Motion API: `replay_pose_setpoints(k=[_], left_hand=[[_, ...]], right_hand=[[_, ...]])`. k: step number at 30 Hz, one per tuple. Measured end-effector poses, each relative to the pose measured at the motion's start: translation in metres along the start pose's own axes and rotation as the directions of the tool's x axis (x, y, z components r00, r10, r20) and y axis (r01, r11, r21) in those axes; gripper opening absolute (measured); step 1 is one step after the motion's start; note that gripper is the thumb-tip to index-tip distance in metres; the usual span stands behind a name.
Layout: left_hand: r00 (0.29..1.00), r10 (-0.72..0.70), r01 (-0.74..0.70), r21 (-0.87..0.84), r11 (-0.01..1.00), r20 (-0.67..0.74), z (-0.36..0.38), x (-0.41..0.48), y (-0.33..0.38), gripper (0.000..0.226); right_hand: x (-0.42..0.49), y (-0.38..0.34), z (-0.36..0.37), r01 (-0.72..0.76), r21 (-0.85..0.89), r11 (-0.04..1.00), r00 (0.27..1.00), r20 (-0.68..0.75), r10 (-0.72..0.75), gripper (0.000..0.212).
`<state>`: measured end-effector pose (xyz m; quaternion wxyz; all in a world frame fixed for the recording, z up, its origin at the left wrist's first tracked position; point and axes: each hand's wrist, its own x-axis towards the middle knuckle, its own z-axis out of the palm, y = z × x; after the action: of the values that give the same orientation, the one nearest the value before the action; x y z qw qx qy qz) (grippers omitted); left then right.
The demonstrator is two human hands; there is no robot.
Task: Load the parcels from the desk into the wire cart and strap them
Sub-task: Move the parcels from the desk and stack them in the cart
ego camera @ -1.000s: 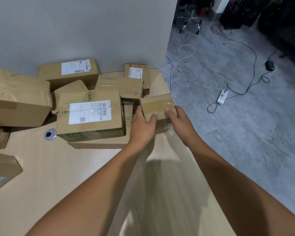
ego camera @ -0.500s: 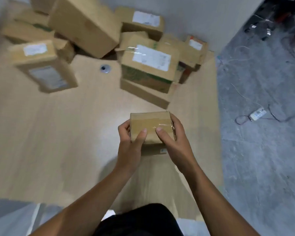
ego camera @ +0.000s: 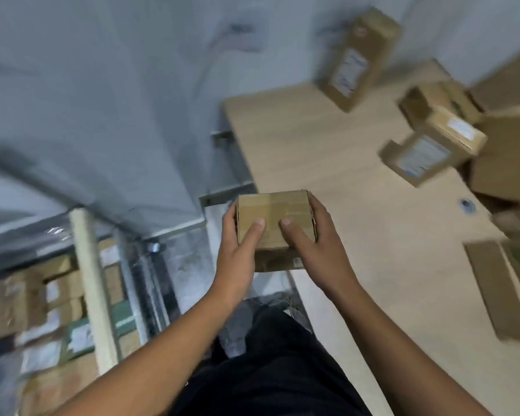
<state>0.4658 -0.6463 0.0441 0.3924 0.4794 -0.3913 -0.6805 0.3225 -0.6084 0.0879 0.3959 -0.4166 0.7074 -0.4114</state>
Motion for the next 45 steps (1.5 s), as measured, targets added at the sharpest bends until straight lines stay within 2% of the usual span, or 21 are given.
replay_pose_setpoints(k=[4,6,8,10,12,14,16,18,21,23,26,28,30,33,34,36,39,42,45], left_hand=[[0.954,0.05,-0.081,-0.095,0.992,-0.295,-0.063,-0.026,0.0,0.053],[0.888,0.049,-0.128,-0.143,0.982,-0.457,-0.083,-0.045,-0.002,0.052],[0.794,0.034,-0.171,-0.17,0.97,-0.607,-0.099,-0.066,-0.011,0.049],[0.66,0.007,-0.212,-0.177,0.961,-0.751,-0.11,-0.091,-0.022,0.05],[0.486,-0.016,-0.27,-0.167,0.948,-0.874,-0.117,-0.117,-0.041,0.058],[0.321,-0.1,-0.308,-0.203,0.929,-0.942,-0.123,-0.145,-0.054,0.066],[0.17,-0.123,-0.33,-0.174,0.928,-0.978,-0.14,-0.174,-0.065,0.061],[0.092,-0.136,-0.327,-0.159,0.932,-0.986,-0.167,-0.197,-0.078,0.059],[0.045,-0.197,-0.367,-0.199,0.909,-0.979,-0.211,-0.228,-0.103,0.077],[0.009,-0.271,-0.403,-0.251,0.88,-0.963,-0.248,-0.247,-0.129,0.083],[-0.02,-0.296,-0.427,-0.26,0.866,-0.955,-0.292,-0.268,-0.161,0.069],[0.019,-0.347,-0.435,-0.321,0.841,-0.938,-0.327,-0.281,-0.192,0.05],[0.062,-0.413,-0.443,-0.396,0.804,-0.909,-0.357,-0.293,-0.228,0.042],[0.104,-0.478,-0.427,-0.473,0.771,-0.872,-0.391,-0.306,-0.284,0.032],[0.108,-0.503,-0.418,-0.498,0.759,-0.857,-0.4,-0.308,-0.305,0.031],[0.072,-0.58,-0.405,-0.556,0.726,-0.811,-0.411,-0.306,-0.348,0.038],[0.026,-0.653,-0.403,-0.606,0.686,-0.757,-0.423,-0.296,-0.419,0.04],[0.019,-0.701,-0.38,-0.654,0.655,-0.713,-0.433,-0.285,-0.477,0.031],[0.031,-0.774,-0.378,-0.724,0.577,-0.633,-0.444,-0.272,-0.52,0.041]], right_hand=[[0.017,-0.02,0.066,0.097,-0.06,0.994,0.952,0.297,-0.075,0.044],[0.02,-0.02,0.096,0.156,-0.108,0.982,0.887,0.453,-0.091,0.058],[0.02,-0.018,0.125,0.214,-0.154,0.965,0.804,0.589,-0.084,0.073],[0.016,-0.018,0.156,0.246,-0.133,0.96,0.663,0.745,-0.067,0.071],[0.005,-0.015,0.193,0.262,-0.119,0.958,0.496,0.868,-0.028,0.063],[-0.017,-0.013,0.226,0.266,-0.123,0.956,0.337,0.941,0.027,0.063],[-0.046,-0.009,0.26,0.287,-0.088,0.954,0.193,0.981,0.033,0.061],[-0.072,-0.003,0.292,0.281,-0.062,0.958,0.095,0.995,0.036,0.066],[-0.108,0.009,0.347,0.279,-0.073,0.957,0.012,0.997,0.072,0.087],[-0.138,0.022,0.398,0.321,-0.087,0.943,-0.032,0.994,0.102,0.088],[-0.167,0.04,0.46,0.351,-0.151,0.924,-0.061,0.981,0.184,0.078],[-0.187,0.068,0.509,0.389,-0.258,0.884,-0.071,0.949,0.308,0.074],[-0.204,0.104,0.549,0.428,-0.353,0.832,-0.068,0.905,0.419,0.076],[-0.227,0.163,0.595,0.536,-0.386,0.751,-0.048,0.874,0.484,0.075],[-0.234,0.187,0.608,0.573,-0.386,0.723,-0.047,0.865,0.5,0.076],[-0.246,0.234,0.626,0.659,-0.355,0.663,-0.055,0.857,0.513,0.081],[-0.25,0.303,0.644,0.71,-0.292,0.64,-0.085,0.867,0.49,0.064],[-0.245,0.36,0.657,0.731,-0.253,0.634,-0.149,0.848,0.509,0.052],[-0.232,0.401,0.67,0.743,-0.248,0.621,-0.176,0.824,0.539,0.042]])
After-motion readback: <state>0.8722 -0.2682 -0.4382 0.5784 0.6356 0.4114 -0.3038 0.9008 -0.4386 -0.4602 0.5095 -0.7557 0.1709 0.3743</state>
